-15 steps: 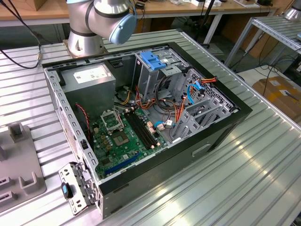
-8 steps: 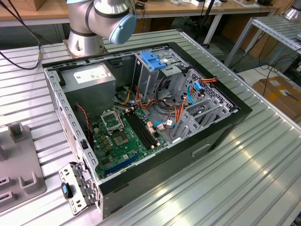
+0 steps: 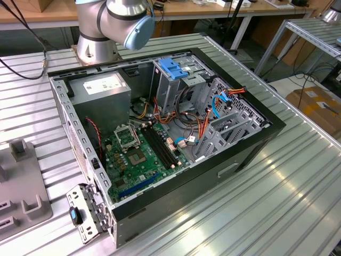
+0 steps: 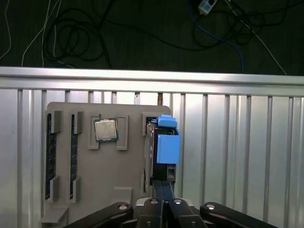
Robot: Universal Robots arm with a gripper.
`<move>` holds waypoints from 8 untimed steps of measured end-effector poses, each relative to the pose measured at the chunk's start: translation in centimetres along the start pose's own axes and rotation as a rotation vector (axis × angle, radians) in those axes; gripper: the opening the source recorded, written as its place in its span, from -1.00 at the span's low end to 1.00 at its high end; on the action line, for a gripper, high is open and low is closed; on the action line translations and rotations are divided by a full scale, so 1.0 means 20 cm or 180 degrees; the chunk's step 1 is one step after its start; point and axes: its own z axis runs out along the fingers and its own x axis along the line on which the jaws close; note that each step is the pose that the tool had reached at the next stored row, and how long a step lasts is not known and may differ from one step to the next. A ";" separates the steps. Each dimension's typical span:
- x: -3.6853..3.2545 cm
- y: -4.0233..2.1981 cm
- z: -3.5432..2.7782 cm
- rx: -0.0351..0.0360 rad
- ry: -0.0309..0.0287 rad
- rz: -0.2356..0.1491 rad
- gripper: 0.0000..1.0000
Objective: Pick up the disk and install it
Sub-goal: 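Pick up the disk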
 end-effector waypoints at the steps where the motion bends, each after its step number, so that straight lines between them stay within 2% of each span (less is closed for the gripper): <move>1: 0.000 0.000 0.000 0.0000 0.0000 0.0000 -0.79; 8: 0.000 -0.001 0.001 0.0000 0.0000 0.0000 -0.79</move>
